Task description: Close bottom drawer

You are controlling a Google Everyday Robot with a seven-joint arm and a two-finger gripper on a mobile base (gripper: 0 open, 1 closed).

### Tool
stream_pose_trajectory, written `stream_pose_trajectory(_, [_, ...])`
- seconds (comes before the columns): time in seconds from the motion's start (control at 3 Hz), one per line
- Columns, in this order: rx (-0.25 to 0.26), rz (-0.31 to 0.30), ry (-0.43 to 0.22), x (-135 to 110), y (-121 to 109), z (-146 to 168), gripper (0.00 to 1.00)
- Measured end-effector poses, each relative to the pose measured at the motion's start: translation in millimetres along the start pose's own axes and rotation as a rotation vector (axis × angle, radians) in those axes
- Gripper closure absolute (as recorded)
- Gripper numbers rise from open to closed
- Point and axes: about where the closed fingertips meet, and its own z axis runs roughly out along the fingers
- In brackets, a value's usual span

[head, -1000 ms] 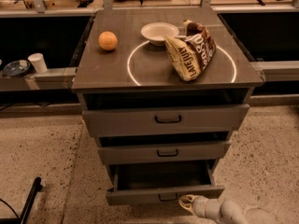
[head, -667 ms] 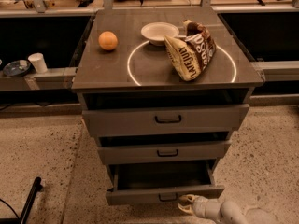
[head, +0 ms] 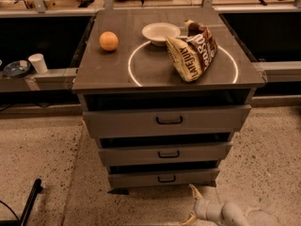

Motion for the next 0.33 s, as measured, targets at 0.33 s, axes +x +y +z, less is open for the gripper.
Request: stream_pose_trajectory(0.33, [0.000,0.000,0.000,0.0,0.0,0.0,0.00])
